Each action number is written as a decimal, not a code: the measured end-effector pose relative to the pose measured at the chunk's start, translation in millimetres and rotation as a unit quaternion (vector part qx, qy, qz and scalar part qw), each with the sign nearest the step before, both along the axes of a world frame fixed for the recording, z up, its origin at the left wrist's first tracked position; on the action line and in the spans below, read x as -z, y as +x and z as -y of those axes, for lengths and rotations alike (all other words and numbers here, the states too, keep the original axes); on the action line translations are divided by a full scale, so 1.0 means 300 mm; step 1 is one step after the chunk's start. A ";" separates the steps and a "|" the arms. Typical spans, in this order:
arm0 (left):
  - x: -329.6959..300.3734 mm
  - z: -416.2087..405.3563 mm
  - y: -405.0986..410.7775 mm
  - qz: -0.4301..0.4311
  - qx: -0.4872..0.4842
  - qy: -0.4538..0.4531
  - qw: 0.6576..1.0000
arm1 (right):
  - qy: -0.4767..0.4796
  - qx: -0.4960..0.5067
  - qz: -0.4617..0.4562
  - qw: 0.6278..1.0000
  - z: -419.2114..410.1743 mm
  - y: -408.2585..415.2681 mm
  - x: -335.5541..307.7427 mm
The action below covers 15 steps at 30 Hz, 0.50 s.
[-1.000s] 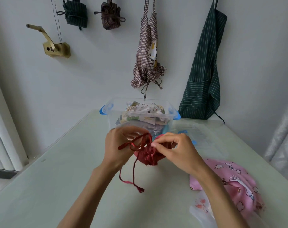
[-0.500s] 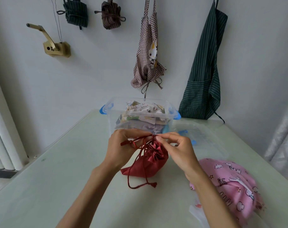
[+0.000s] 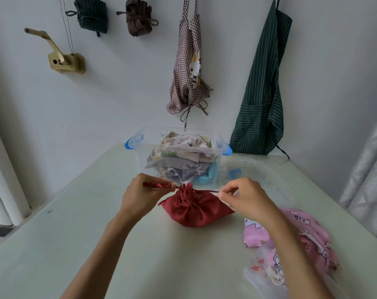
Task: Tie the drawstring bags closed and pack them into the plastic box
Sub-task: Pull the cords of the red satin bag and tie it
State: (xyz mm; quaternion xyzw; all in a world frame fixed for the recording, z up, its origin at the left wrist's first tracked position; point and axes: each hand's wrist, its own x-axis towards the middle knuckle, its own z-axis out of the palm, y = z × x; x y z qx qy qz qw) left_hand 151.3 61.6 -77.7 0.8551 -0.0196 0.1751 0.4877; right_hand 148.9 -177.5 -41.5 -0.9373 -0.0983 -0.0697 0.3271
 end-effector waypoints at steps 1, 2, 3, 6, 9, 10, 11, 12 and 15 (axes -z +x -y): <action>0.001 -0.001 -0.002 -0.038 0.019 0.017 0.999 | 0.023 -0.047 -0.054 0.997 0.017 -0.014 -0.024; 0.005 -0.008 0.001 -0.079 0.041 0.046 0.995 | 0.032 -0.096 -0.102 0.990 0.028 -0.027 -0.039; 0.001 -0.010 -0.003 -0.115 0.064 0.071 0.989 | 0.022 -0.136 -0.140 0.980 0.035 -0.036 -0.044; -0.029 -0.022 -0.013 -0.168 0.088 0.099 0.977 | -0.039 -0.182 -0.195 0.963 0.016 -0.040 -0.019; -0.043 -0.037 -0.021 -0.198 0.108 0.168 0.960 | -0.059 -0.112 -0.173 0.977 -0.017 -0.015 0.017; -0.038 -0.035 -0.020 -0.212 0.112 0.188 0.952 | -0.065 -0.090 -0.178 0.978 -0.021 -0.011 0.025; -0.031 -0.029 -0.021 -0.227 0.115 0.198 0.946 | -0.068 -0.077 -0.192 0.976 -0.025 -0.007 0.032; -0.017 -0.022 -0.016 -0.242 0.118 0.202 0.942 | -0.070 -0.071 -0.210 0.973 -0.028 -0.004 0.043; 0.020 0.007 -0.003 -0.235 0.123 0.237 0.935 | -0.097 -0.064 -0.247 0.962 -0.044 0.012 0.075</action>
